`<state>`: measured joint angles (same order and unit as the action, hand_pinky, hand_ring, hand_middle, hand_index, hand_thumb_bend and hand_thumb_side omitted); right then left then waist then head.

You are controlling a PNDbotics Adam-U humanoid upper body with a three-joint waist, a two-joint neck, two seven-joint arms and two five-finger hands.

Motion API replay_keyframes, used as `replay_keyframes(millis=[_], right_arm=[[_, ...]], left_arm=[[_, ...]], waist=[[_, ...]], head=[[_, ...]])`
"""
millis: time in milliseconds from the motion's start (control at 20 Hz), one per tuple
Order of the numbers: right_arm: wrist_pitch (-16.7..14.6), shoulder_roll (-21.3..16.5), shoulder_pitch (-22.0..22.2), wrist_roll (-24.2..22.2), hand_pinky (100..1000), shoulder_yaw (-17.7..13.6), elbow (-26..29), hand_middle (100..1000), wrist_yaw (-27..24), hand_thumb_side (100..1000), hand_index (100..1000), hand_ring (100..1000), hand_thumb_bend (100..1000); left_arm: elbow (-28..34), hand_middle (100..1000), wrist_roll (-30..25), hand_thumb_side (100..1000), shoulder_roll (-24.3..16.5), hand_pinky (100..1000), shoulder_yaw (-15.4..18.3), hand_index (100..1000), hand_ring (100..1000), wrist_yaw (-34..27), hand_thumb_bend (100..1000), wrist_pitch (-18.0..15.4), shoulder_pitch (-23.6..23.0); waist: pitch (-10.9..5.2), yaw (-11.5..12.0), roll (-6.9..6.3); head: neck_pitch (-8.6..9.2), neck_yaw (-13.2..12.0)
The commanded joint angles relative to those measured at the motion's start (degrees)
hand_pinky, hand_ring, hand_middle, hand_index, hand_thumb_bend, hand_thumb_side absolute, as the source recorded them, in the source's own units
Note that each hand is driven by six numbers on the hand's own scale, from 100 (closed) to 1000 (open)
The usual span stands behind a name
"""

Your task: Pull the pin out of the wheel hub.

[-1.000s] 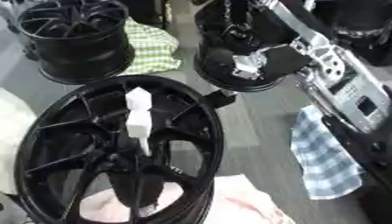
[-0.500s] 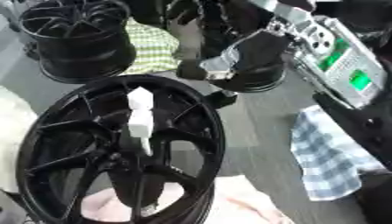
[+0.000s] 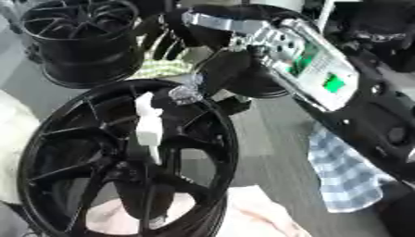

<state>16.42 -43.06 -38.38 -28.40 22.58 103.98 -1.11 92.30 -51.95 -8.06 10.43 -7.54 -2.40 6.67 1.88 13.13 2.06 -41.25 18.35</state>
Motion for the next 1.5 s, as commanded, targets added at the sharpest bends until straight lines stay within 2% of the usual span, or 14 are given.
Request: replay_keyframes(millis=[50,200,350,750,1100,1500], right_arm=[[0.0,1.1,-1.4,-3.9,793,0.7,-3.8,789,7.8,227,912,790,507],[-0.7,2.4,-1.6,-6.5,794,1.1,-6.0,790,12.2,225,909,792,496],[-1.5,3.3,-1.6,-8.1,794,1.3,-7.0,788,14.4,224,902,792,495],[-2.6,4.7,-1.6,-11.0,798,2.4,-7.7,773,16.6,221,841,791,474],[-3.1,6.3,-1.6,-12.1,795,3.4,-10.0,770,19.0,215,851,788,461],[-4.0,7.7,-1.8,-13.2,791,4.3,-11.5,736,20.3,212,812,777,442]], left_arm=[[1.4,545,0.0,865,-0.2,574,-0.2,767,229,-0.3,100,0.2,0.9],[1.4,545,0.0,865,-0.2,574,-0.2,767,229,-0.4,100,0.3,0.9],[1.4,545,0.0,866,-0.2,574,-0.1,767,225,-0.3,100,0.3,0.9],[1.4,545,0.0,866,-0.2,573,-0.1,768,225,-0.3,100,0.2,0.8],[1.4,545,0.0,866,-0.2,573,-0.2,768,226,-0.4,100,0.2,0.9],[1.5,545,0.0,864,-0.1,573,-0.2,768,228,-0.5,100,0.3,1.1]], waist=[[-0.67,0.1,-0.32],[-0.62,0.2,-0.41],[-0.58,0.1,-0.44],[-0.59,0.0,-0.50],[-0.56,0.1,-0.53],[-0.55,0.3,-0.57]], head=[[0.06,0.4],[0.00,0.4],[-0.04,0.4],[-0.11,0.4],[-0.12,0.4],[-0.07,0.6]])
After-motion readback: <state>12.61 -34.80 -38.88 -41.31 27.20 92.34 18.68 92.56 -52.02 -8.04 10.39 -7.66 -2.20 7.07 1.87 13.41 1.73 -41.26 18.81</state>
